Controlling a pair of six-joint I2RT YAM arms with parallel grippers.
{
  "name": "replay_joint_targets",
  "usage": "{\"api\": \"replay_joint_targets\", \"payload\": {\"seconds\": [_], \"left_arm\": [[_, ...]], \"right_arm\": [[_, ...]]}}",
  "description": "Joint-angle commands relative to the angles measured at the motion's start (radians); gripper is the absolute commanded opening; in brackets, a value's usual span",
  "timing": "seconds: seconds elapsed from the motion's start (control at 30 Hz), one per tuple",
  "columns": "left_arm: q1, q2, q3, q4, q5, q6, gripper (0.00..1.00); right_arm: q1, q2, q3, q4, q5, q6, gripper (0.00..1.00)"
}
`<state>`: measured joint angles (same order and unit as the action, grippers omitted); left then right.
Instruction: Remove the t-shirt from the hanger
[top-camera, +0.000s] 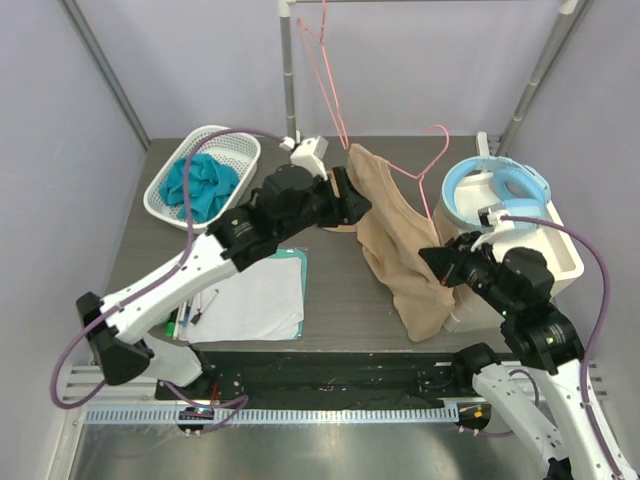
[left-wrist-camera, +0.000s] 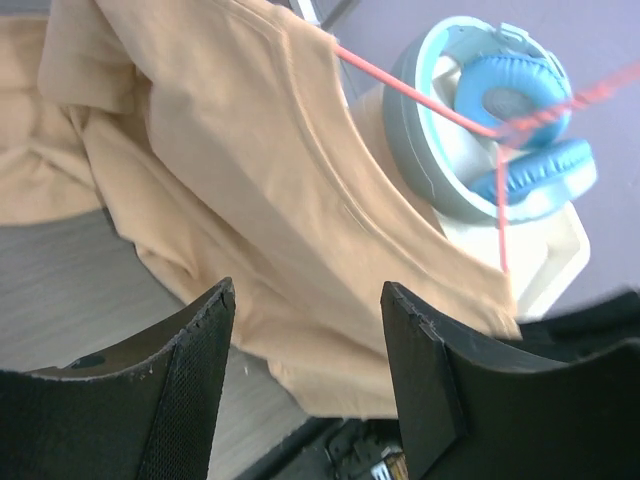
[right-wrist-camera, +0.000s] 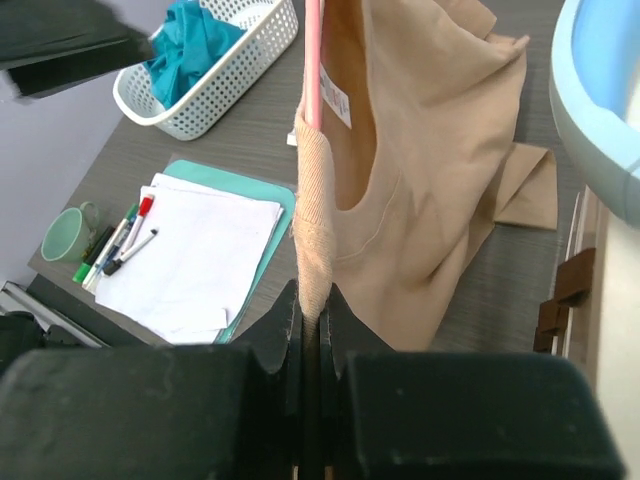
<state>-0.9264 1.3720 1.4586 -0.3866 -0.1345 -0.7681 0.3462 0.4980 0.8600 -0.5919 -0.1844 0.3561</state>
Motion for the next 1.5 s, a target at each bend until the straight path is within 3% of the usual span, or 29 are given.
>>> {"api": "replay_joint_targets", "payload": {"seconds": [0.0, 0.17, 0.37, 0.6, 1.17, 1.47], "left_arm": [[-0.032, 0.114, 0.141, -0.032, -0.132, 0.055, 0.62], [-0.037, 0.228, 0.270, -0.061, -0.168, 0.055, 0.63], [-0.046, 0.283, 0.312, -0.049, -0.200, 0.049, 0.61], [-0.046, 0.352, 0.391, -0.075, -0.223, 0.062, 0.52], [-0.048, 0.403, 0.442, -0.077, -0.241, 0.061, 0.49], [-0.046, 0.404, 0.459, -0.087, -0.283, 0.093, 0.27]], "right_arm": [[0.005, -0.084, -0.006, 0.052, 0.005, -0.008, 0.01], [0.005, -0.140, -0.036, 0.037, -0.026, -0.002, 0.01], [0.005, -0.174, -0.044, 0.024, -0.024, -0.008, 0.01], [0.005, -0.182, -0.032, 0.009, -0.036, -0.002, 0.01], [0.007, -0.187, -0.035, 0.000, -0.055, 0.014, 0.01], [0.005, -0.196, -0.036, 0.000, -0.059, 0.018, 0.01]]}}
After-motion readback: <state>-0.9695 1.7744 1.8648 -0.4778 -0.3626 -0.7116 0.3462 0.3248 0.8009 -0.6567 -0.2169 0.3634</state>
